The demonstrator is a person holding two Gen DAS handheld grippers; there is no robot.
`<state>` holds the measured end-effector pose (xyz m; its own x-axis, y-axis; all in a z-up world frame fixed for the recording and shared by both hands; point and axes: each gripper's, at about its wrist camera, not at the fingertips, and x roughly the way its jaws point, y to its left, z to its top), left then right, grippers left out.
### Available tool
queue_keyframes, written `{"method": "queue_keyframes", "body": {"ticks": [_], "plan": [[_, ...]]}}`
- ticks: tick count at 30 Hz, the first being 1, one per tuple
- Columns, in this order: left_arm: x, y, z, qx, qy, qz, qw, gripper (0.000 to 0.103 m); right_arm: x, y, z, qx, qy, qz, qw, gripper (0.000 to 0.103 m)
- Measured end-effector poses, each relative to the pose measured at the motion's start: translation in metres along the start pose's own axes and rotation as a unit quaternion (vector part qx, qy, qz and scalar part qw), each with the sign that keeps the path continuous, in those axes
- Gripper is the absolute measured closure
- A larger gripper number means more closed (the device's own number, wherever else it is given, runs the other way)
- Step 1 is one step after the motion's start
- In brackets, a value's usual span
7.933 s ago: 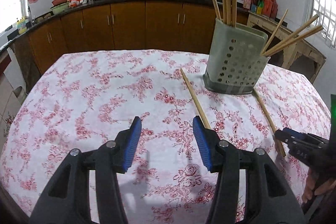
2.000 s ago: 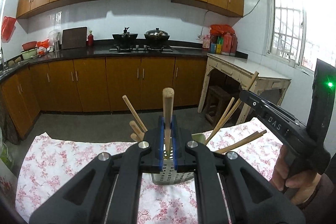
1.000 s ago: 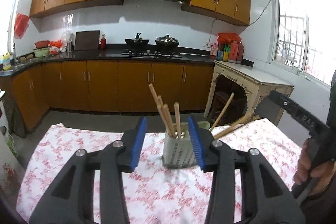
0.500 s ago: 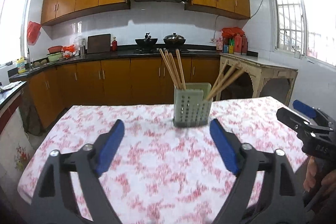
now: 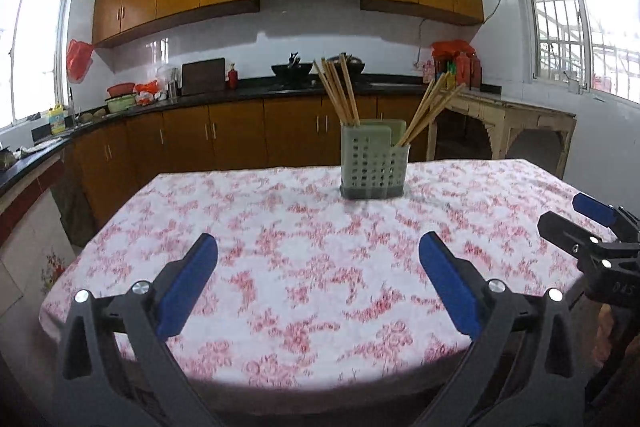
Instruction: Organize utensils
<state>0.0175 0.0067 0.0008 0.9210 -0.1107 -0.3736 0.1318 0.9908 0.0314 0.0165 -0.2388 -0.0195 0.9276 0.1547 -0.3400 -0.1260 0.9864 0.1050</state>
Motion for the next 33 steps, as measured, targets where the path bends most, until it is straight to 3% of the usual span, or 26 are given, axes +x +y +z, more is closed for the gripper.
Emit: {"method": "queue_keyframes", "body": {"ticks": [6, 33], "plan": [[0.001, -0.003, -0.013, -0.011, 0.018, -0.003, 0.9998, 0.004, -0.004, 0.001, -0.013, 0.004, 0.013, -0.004, 1.000, 0.002], [-0.001, -0.008, -0.020, -0.021, 0.024, -0.003, 0.9995, 0.004, -0.012, 0.000, -0.020, 0.020, 0.008, -0.020, 1.000, 0.002]]}}
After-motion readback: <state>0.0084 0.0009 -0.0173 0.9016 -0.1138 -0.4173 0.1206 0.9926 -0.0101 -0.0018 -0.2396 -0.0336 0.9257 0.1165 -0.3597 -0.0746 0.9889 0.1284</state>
